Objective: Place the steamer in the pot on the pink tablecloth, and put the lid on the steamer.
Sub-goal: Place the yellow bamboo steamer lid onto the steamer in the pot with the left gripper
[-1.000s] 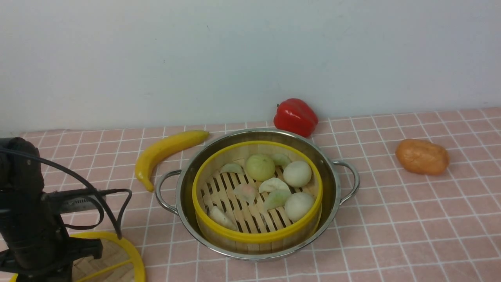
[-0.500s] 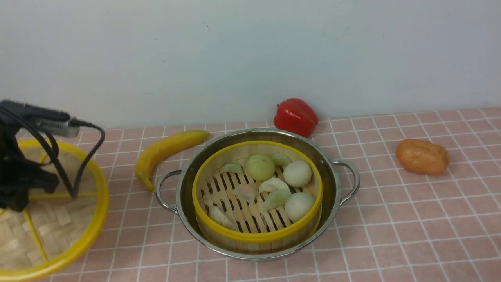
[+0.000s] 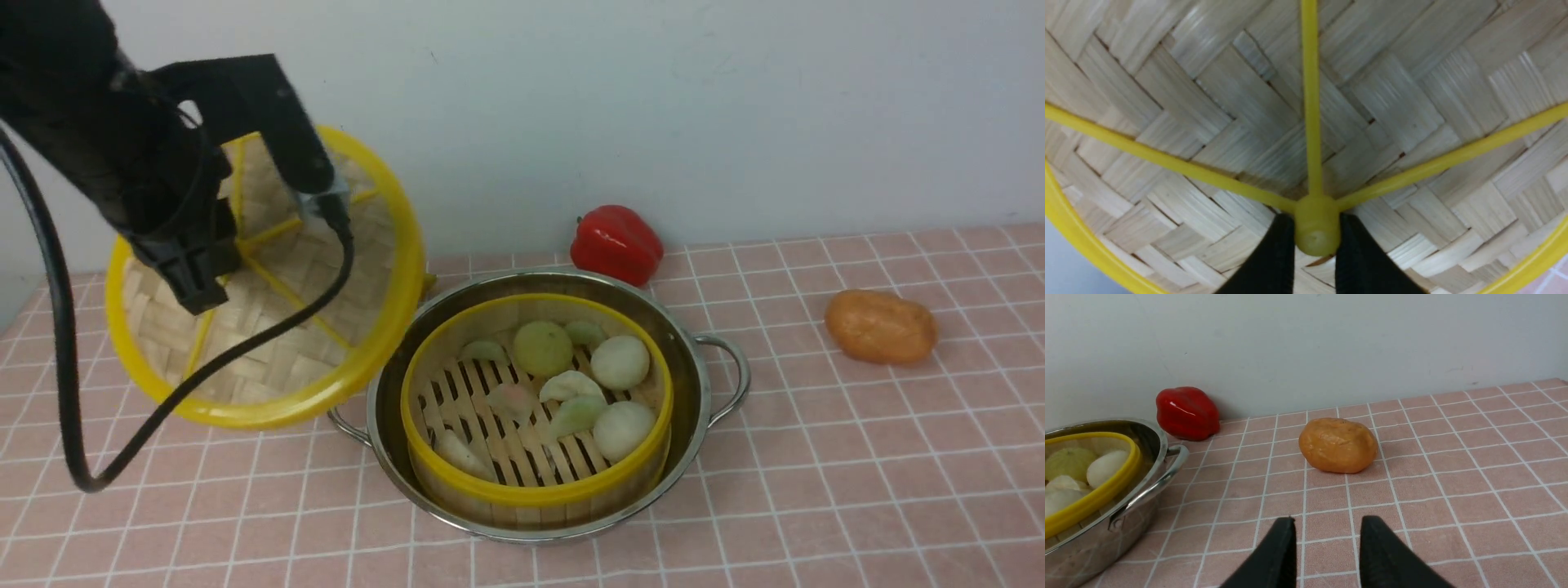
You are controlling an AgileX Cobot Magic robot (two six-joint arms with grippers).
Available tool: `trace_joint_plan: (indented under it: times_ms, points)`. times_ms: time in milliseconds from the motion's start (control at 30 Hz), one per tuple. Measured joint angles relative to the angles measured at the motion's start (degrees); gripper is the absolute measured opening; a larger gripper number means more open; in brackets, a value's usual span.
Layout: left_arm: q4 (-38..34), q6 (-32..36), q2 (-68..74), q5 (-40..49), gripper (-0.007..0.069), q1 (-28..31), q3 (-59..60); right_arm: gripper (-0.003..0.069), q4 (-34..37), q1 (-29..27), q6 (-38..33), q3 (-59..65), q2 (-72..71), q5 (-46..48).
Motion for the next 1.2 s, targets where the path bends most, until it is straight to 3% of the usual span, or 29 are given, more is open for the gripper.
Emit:
trace_joint_plan:
  times_ms: [233,433,1200]
  points:
    - [-3.5,7.4,6.8,-0.1,0.0116,-10.4,-4.9,0.024,0.0,0.0,0.0,0.0,0.0,0.0]
    - [-3.2,11.4,12.5,-0.1,0.0116,-15.0,-7.3,0.024,0.0,0.0,0.0,0.0,0.0,0.0]
    - [-6.0,17.7,22.2,-0.1,0.0116,-15.5,-12.5,0.024,0.0,0.0,0.0,0.0,0.0,0.0]
